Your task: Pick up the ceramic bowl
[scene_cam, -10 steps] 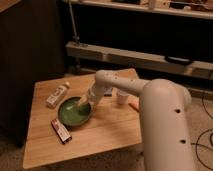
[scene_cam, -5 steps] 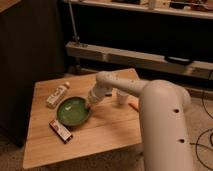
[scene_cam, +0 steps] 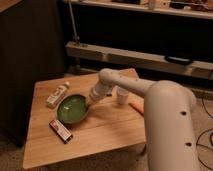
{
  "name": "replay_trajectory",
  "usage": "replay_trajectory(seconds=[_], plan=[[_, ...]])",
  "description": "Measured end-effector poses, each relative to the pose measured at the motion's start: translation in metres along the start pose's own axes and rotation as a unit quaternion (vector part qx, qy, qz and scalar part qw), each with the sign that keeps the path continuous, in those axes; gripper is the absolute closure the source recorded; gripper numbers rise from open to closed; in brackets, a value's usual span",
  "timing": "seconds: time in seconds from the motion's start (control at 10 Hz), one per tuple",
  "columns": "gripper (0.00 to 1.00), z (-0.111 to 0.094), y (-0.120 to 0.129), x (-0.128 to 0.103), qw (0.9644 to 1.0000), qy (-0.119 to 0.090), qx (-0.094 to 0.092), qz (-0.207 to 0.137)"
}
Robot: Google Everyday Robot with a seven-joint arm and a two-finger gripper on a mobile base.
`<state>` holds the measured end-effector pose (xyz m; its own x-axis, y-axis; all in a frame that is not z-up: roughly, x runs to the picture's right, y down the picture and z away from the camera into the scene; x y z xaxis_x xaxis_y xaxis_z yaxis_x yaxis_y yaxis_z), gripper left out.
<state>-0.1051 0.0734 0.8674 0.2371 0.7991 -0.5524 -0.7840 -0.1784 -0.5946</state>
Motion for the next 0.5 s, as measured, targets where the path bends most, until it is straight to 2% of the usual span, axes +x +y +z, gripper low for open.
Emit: replay_trajectory(seconds=[0.2, 0.3, 0.4, 0.5], plan=[[1.0, -0.048, 0.031, -0.001, 0.9986, -0.023, -0.044, -0.02], [1.0, -0.064, 0.043, -0.001, 0.9974, -0.029, -0.059, -0.03], [1.0, -0.085, 0.058, 0.0, 0.9956, -0.039, -0.07, -0.047], [1.0, -0.1, 0.069, 0.001, 0.994, -0.045, -0.074, -0.066]])
